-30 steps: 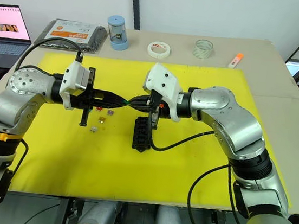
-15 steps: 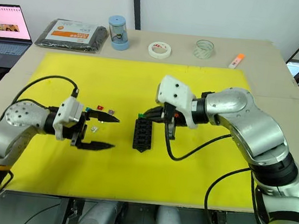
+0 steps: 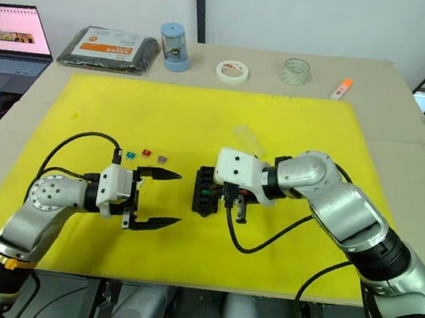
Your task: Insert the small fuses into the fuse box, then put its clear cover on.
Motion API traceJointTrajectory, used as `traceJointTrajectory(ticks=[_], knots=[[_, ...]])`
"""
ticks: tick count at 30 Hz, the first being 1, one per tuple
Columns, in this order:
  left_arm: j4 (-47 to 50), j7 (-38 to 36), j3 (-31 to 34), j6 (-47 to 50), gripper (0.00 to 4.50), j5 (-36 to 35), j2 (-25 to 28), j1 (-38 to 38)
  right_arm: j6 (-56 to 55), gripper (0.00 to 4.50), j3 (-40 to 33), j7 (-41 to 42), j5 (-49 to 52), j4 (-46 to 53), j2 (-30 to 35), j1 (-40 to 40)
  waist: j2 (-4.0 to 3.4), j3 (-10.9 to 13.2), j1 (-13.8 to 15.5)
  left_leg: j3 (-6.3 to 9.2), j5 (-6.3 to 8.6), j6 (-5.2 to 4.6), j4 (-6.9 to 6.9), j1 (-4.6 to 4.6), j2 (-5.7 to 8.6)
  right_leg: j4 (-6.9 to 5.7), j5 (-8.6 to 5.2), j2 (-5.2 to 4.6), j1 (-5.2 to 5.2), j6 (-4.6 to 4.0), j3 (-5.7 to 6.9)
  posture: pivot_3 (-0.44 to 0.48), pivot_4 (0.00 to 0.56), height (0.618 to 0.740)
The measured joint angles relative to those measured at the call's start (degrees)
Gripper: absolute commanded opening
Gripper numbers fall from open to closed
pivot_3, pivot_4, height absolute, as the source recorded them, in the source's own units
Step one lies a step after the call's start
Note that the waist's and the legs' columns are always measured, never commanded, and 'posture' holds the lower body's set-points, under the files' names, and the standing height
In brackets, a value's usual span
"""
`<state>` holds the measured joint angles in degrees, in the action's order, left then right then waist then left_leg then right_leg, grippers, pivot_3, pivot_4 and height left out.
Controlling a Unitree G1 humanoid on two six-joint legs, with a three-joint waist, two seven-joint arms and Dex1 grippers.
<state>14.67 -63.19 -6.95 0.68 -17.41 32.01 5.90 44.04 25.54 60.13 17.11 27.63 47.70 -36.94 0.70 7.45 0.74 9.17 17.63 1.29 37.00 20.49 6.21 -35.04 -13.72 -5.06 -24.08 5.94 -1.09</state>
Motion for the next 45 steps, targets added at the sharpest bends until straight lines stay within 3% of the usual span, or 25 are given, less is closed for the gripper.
traceJointTrajectory(ticks=[45], knots=[[-3.16,1.86,-2.47,-3.79,4.48,2.0,-0.45,0.36,5.59,0.0,2.61,-1.74,-2.71,2.39,-2.28,1.04,-0.01,0.0,-0.01,0.01,0.0,-0.01,-0.01,-0.01,-0.01,0.0,0.0,0.02,-0.01,0.0,0.01,0.0,0.15,0.74]])
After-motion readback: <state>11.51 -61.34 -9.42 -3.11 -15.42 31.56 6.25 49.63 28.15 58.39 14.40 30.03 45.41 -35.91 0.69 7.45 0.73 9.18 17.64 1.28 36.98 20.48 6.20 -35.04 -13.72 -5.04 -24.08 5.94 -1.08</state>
